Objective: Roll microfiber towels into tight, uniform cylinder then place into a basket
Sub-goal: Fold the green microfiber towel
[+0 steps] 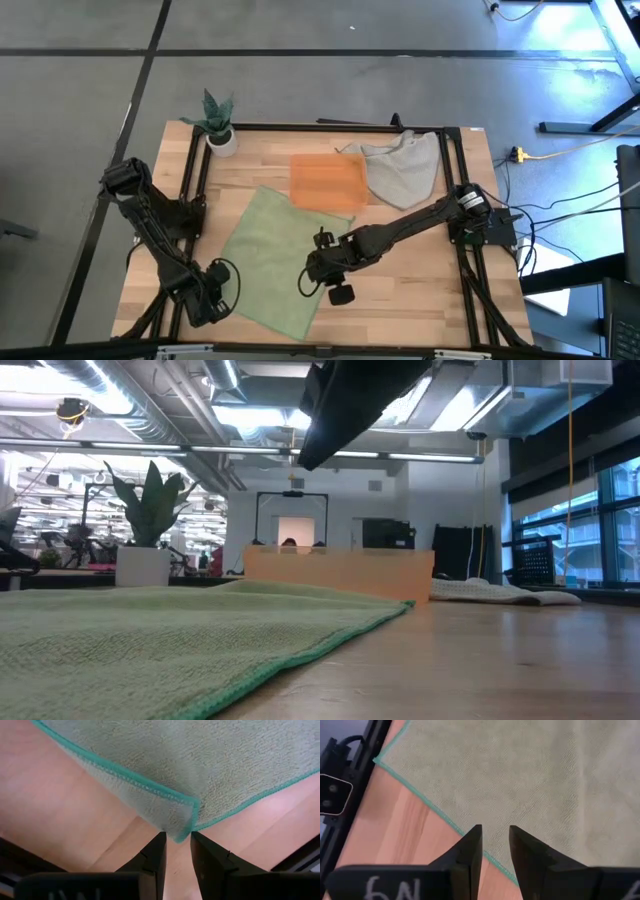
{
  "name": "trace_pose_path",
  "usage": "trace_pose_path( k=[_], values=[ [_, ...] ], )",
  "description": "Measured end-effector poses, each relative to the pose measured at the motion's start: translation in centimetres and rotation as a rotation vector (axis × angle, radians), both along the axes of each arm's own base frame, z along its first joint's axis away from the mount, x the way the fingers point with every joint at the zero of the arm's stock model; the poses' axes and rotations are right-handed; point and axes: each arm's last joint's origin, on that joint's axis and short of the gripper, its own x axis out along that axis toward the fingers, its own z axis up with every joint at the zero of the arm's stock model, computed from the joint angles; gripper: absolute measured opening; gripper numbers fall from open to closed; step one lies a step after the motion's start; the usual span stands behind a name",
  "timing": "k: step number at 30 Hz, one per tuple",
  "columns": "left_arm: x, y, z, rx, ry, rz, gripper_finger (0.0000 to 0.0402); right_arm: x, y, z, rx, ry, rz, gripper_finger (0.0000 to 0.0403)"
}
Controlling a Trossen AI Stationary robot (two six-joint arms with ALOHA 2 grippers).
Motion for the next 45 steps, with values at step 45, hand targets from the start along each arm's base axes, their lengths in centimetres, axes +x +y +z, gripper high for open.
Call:
trace_pose_path(
  k=[45],
  values=[
    [0.5,-0.6,-2.2,0.075,0.015,-0.092,0.0080,0.0,0.0,-0.1,0.002,0.004,-0.009,0.0099]
  ],
)
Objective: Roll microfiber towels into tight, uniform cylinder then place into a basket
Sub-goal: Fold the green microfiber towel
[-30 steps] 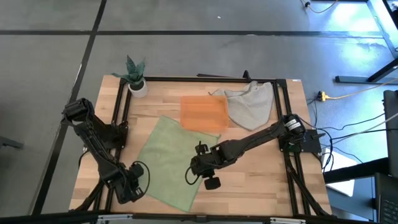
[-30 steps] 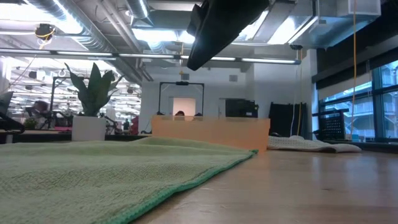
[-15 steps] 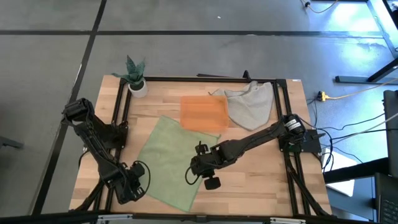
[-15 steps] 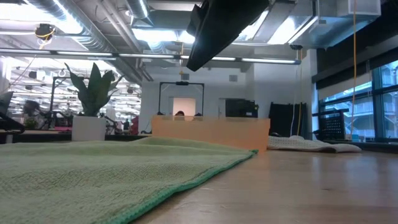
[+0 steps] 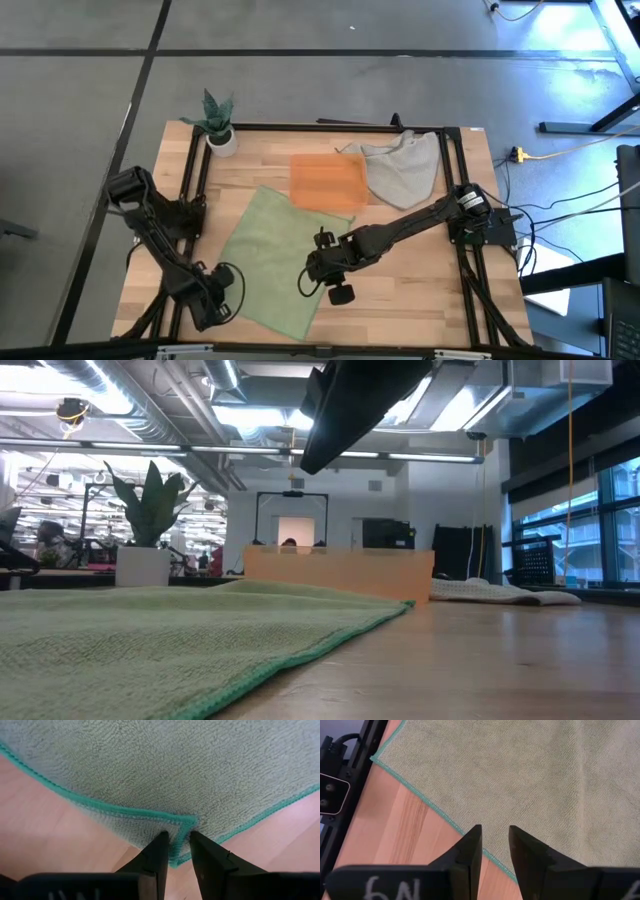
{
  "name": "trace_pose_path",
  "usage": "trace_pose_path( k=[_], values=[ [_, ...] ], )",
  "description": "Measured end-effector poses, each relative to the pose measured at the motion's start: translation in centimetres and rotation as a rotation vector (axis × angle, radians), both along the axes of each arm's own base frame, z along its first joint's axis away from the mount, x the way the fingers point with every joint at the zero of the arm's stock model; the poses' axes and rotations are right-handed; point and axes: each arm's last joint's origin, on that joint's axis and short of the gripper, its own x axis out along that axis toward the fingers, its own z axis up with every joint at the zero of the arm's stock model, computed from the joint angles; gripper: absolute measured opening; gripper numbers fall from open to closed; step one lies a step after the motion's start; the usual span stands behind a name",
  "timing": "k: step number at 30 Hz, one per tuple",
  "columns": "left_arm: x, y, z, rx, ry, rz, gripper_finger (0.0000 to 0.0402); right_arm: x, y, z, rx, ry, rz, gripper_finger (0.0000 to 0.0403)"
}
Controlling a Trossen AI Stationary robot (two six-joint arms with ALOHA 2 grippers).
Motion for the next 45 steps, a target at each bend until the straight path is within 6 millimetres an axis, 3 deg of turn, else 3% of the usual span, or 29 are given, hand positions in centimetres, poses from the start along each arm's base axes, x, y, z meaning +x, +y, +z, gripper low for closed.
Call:
trace_pose_path(
  k=[15,28,45],
  values=[
    [0.1,0.2,0.1,0.013,0.006,0.008,0.0061,0.1,0.0,0.0,0.014,-0.002,-0.022,0.0099],
    [0.7,-0.5,3.3,0.077,0.021,-0.013,0.0004,0.1,0.0,0.0,0.012,-0.003,-0.018,0.0099],
    [1.1,0.1,3.4,0.140,-0.027,0.040,0.0000,0.0,0.0,0.0,0.010,0.003,-0.018,0.0099]
  ],
)
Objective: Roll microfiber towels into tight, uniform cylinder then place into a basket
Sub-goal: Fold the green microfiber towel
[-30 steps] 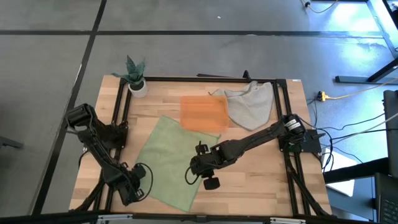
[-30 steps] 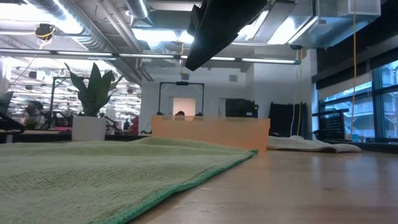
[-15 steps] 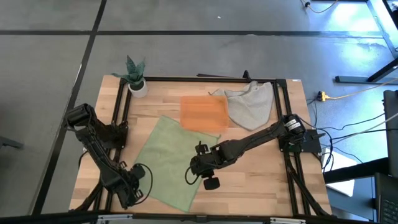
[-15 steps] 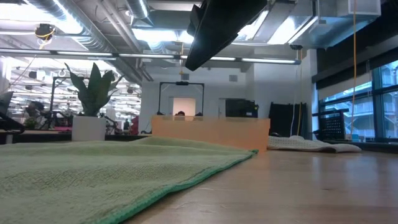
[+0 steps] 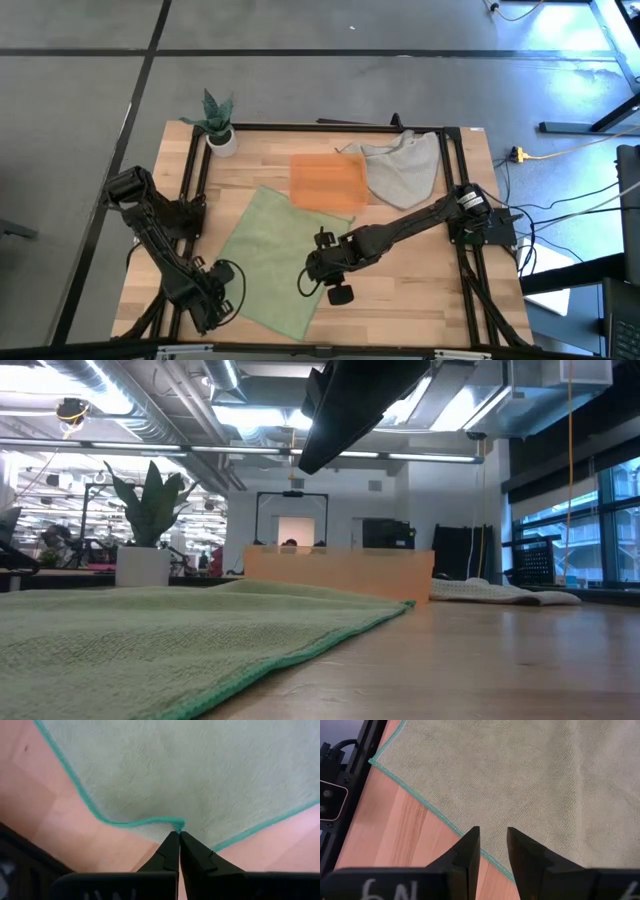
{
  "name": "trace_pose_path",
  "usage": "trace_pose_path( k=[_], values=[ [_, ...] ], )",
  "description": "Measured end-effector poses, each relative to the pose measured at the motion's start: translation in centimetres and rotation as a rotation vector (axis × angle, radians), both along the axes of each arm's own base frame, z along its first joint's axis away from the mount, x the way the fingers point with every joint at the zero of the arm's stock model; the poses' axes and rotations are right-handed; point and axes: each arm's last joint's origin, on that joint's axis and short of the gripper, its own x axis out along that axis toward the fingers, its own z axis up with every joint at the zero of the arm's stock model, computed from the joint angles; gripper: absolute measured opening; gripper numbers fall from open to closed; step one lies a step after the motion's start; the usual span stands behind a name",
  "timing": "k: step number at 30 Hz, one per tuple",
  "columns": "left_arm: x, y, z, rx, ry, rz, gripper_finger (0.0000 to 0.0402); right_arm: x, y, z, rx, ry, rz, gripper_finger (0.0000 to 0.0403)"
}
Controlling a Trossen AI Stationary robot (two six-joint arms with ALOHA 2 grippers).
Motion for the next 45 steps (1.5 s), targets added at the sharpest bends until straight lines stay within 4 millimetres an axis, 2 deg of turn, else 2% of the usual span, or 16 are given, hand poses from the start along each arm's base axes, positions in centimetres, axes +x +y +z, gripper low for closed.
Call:
trace_pose_path(
  k=[8,16,21,32,45],
  values=[
    [1.5,1.2,0.3,0.075,-0.115,0.031,0.0000,-0.5,-0.2,-0.3,-0.021,0.055,0.001,0.0099],
    [3.0,3.6,1.5,0.199,-0.239,0.108,0.0000,-1.4,-0.5,-0.7,-0.062,0.163,-0.001,0.0099],
    [4.1,5.9,2.3,0.325,-0.292,0.152,0.0000,-1.9,-0.7,-0.9,-0.080,0.212,-0.002,0.0099],
    [7.9,12.1,2.5,0.507,-0.228,0.192,0.0000,-2.6,-1.0,-1.1,-0.110,0.290,-0.003,0.0099],
    [9.5,17.6,2.7,0.674,-0.187,0.296,0.0000,-3.0,-1.1,-1.1,-0.122,0.325,-0.005,0.0099]
  ],
)
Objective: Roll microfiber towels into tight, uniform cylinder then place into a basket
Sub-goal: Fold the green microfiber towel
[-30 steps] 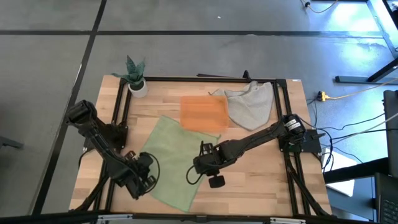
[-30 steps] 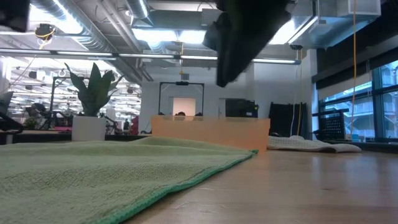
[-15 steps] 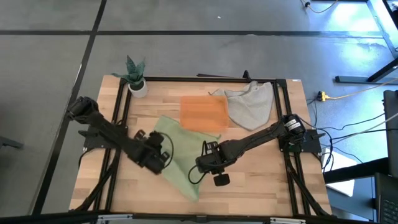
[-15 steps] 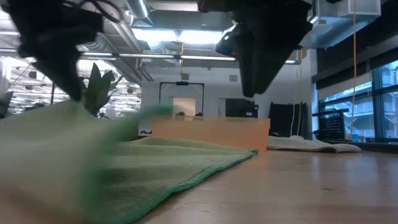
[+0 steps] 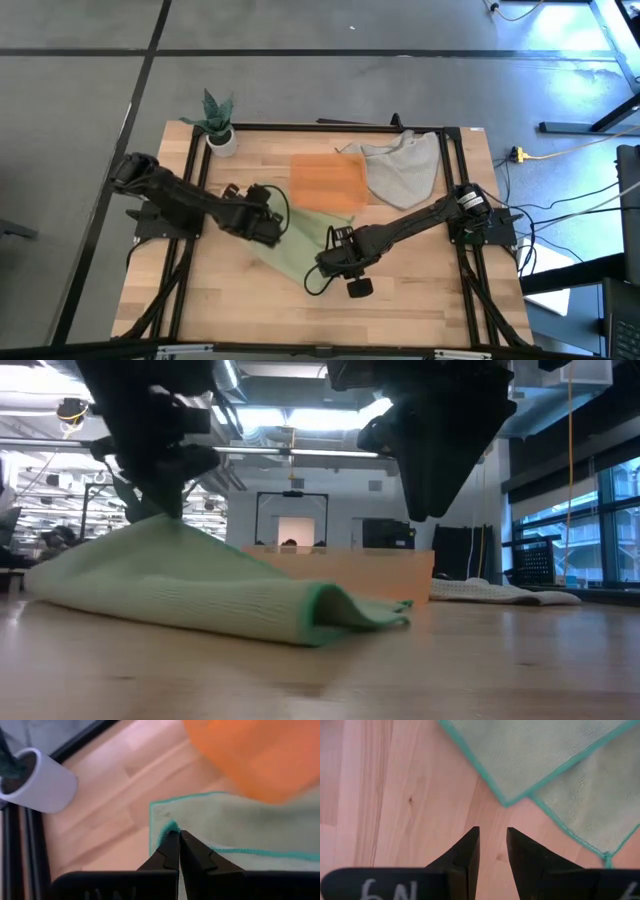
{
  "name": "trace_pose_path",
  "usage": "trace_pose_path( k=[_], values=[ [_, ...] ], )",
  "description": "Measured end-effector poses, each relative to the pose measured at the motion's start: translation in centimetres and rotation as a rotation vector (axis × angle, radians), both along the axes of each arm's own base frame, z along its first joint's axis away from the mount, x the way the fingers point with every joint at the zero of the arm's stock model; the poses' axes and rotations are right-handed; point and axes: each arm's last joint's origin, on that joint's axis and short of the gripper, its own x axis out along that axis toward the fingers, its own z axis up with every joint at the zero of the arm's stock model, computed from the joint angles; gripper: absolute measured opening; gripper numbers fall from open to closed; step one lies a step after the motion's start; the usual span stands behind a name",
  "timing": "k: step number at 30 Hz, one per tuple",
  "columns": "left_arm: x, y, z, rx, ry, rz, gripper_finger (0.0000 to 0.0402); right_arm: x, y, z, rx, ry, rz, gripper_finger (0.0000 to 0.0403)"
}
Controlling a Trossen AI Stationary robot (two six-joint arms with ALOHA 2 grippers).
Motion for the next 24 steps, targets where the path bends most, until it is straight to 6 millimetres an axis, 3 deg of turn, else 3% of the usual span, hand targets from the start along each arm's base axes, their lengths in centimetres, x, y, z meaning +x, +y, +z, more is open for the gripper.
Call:
trace_pose_path(
  k=[10,24],
  values=[
    [0.3,2.4,0.0,0.006,0.025,0.072,0.0000,0.2,0.0,0.0,-0.018,-0.027,-0.004,0.0099],
    [0.5,2.6,-0.1,-0.015,0.035,0.051,0.0000,0.8,0.2,-2.7,-0.004,-0.145,0.047,0.0114]
  ],
)
